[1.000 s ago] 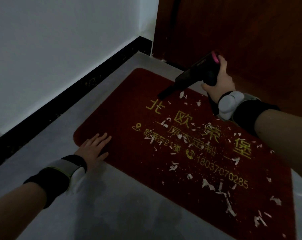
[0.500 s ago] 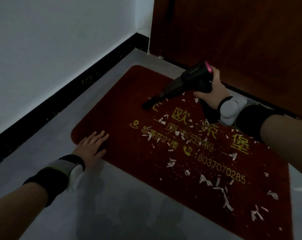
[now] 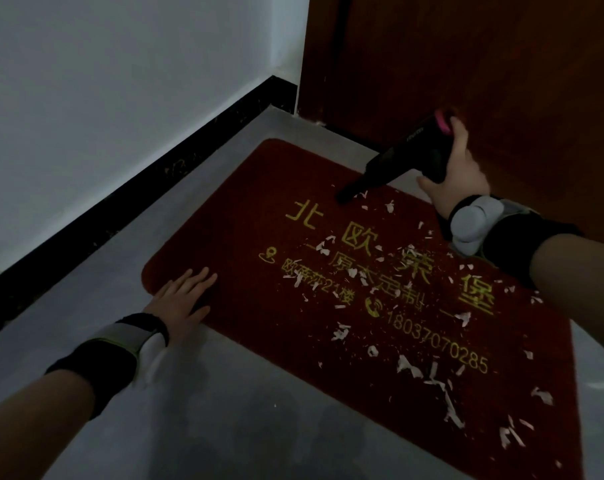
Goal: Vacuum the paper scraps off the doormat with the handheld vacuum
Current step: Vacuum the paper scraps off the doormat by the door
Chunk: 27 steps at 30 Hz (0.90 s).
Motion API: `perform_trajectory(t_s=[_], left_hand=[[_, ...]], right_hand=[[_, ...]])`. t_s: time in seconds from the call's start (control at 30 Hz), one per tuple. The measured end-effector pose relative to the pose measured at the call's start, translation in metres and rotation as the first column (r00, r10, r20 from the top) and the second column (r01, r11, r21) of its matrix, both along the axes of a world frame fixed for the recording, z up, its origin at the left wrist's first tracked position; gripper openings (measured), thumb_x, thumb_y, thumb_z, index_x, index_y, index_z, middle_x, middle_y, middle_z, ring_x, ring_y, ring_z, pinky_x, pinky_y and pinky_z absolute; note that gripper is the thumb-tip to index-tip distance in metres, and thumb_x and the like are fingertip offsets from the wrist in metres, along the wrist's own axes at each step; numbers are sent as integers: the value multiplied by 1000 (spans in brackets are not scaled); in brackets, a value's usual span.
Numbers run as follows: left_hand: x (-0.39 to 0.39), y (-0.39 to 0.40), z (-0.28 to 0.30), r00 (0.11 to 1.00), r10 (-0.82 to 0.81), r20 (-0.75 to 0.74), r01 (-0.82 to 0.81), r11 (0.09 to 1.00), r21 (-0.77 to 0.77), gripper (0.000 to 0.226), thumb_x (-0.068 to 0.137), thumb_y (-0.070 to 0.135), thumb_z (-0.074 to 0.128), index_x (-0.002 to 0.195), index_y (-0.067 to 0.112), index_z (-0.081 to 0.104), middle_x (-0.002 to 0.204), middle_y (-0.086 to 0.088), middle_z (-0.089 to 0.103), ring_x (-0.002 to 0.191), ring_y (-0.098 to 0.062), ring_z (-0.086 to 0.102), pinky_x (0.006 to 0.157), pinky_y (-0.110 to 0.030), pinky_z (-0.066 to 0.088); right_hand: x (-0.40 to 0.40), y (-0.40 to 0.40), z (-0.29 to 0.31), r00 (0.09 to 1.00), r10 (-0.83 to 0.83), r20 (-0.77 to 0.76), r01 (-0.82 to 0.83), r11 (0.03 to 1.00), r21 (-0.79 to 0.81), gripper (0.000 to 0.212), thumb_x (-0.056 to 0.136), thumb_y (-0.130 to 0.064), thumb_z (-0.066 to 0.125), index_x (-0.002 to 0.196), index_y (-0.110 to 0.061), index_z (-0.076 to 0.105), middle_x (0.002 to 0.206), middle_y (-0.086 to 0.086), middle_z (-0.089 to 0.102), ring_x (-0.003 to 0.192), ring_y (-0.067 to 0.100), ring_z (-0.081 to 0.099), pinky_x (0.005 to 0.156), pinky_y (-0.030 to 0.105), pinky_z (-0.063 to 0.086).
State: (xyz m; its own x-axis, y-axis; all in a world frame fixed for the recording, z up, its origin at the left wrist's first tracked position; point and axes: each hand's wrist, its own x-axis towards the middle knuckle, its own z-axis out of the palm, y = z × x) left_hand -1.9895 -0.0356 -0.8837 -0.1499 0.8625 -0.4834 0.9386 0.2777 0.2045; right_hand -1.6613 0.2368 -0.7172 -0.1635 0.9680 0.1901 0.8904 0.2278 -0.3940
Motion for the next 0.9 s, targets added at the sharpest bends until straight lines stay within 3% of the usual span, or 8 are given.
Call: perform_trajectory(t_s=[0.13, 0.37, 0.9], left_hand=[[-1, -1, -1, 1000, -5, 3, 5, 1000, 4, 65, 100, 41, 29, 148, 28, -13, 157, 8, -13, 146, -16, -11, 118, -38, -3], [0, -2, -1, 1000, 0, -5, 0, 1000, 9, 66, 100, 40, 30, 148, 28, -14, 157, 8, -13, 145, -16, -12, 118, -38, -3], [7, -3, 2, 1000, -1, -27, 1, 1000, 13, 70, 99, 42, 32, 146, 26, -18, 157, 8, -15, 145, -16, -14, 118, -38, -6]], right_hand=[[8, 3, -2, 995, -95, -22, 95, 995, -16, 94, 84, -21, 65, 149, -38, 1, 134, 15, 48, 111, 39, 54, 89, 50, 48], [17, 2, -8, 985, -69, -160, 67, 998, -14, 89, 82, -14, 66, 150, -27, 10, 129, 17, 53, 109, 36, 57, 76, 34, 42], [-38, 17, -33, 954, -251, -166, 247, 968, -45, 87, 87, -21, 62, 152, -23, 4, 135, 18, 45, 108, 34, 56, 79, 38, 43]])
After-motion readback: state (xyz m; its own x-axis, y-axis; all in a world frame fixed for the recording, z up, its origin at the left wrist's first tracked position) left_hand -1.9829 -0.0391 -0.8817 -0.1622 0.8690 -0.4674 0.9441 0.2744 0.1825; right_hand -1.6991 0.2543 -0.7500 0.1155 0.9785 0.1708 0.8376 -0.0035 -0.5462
